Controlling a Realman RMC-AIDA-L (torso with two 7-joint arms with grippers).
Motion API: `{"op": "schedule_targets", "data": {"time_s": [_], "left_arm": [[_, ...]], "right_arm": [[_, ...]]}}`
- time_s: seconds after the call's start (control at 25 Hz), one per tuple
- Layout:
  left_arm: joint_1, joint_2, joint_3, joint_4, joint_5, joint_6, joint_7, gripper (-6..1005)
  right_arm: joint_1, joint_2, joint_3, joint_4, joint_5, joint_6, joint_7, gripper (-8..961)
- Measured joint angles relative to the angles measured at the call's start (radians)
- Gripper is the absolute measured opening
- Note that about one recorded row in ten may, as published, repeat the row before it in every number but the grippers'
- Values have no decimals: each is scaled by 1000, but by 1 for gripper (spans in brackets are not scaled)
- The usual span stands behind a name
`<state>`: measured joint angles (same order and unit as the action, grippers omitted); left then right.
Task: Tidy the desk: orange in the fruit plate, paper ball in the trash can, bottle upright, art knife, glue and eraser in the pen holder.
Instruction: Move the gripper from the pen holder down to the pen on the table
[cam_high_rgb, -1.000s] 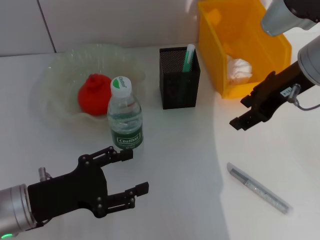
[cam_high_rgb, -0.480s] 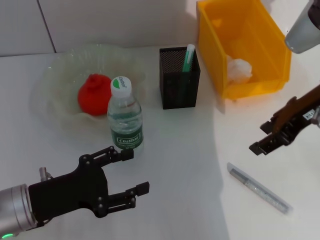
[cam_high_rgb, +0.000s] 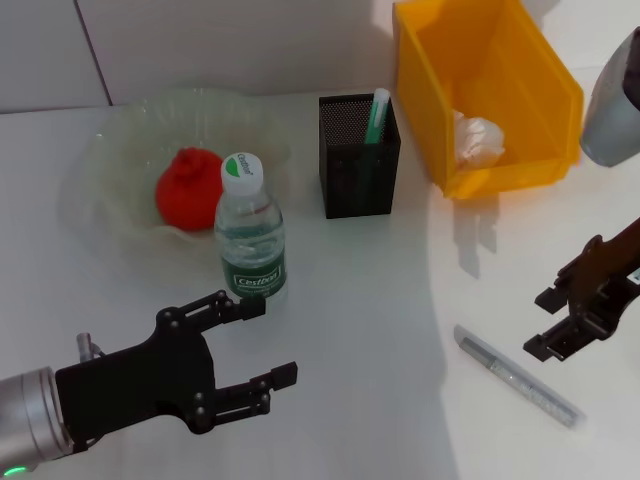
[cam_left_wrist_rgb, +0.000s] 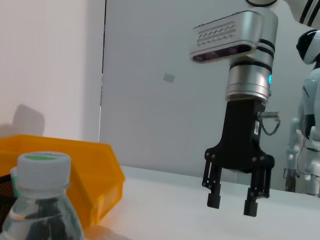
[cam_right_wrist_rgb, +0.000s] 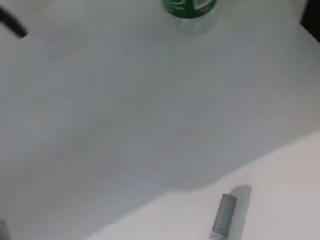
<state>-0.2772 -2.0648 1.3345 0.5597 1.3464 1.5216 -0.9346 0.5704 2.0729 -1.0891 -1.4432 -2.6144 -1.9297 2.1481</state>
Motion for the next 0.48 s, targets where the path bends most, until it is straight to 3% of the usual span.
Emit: {"op": "schedule_targets", "data": {"time_s": [0.2,0.48], "left_arm": [[3,-2,0,-1,-4,-1,9,787],[0,-6,-8,-23,-17,-4,14,786]], "right_arm": [[16,0,-40,-57,-9,-64,-385,633],[133,0,-159,-46,-51,-92,-718,633]]}}
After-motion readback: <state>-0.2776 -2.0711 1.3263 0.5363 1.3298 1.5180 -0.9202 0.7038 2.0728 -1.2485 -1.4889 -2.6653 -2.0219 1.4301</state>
